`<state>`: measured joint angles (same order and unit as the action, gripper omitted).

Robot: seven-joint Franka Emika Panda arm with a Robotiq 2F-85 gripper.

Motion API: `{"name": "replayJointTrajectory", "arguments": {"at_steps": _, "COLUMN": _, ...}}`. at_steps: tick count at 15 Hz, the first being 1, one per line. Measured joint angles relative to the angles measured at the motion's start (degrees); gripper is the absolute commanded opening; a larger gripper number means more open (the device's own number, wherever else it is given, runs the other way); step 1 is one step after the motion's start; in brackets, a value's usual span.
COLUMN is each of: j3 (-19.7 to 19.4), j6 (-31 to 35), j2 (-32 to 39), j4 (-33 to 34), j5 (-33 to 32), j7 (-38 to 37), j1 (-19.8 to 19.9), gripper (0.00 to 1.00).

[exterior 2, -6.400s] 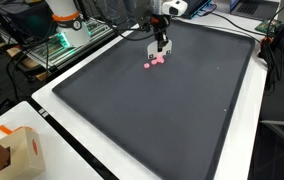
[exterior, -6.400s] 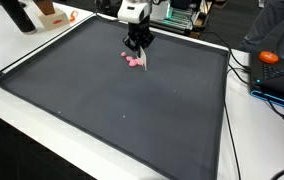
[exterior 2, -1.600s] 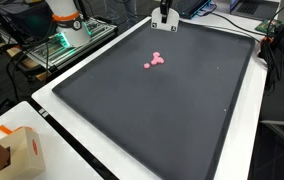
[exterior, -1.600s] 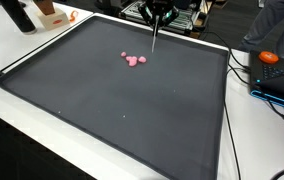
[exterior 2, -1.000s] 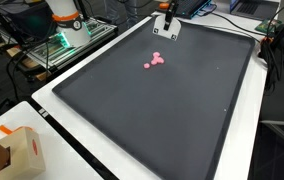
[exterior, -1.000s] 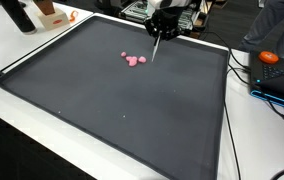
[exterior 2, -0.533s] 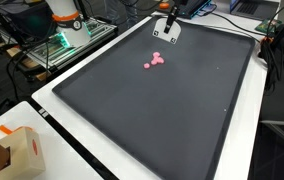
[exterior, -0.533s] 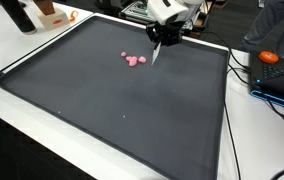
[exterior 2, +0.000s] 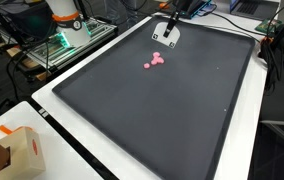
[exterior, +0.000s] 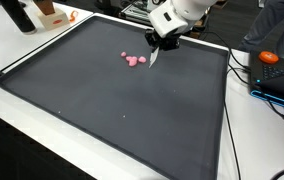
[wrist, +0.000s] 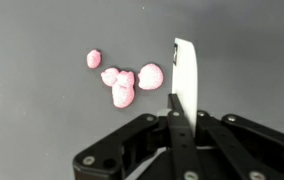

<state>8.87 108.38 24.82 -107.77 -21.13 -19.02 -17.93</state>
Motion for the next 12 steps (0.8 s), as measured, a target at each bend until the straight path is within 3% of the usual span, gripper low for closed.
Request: {"name": "replayJointTrajectory", "arguments": {"at_steps": 12, "j3": -0.85, "j6": -4.87, "j2": 4.96, "j4": 5.29, "j5": -0.26, "j7": 0.03, "j1": -0.93, "gripper": 0.01}}
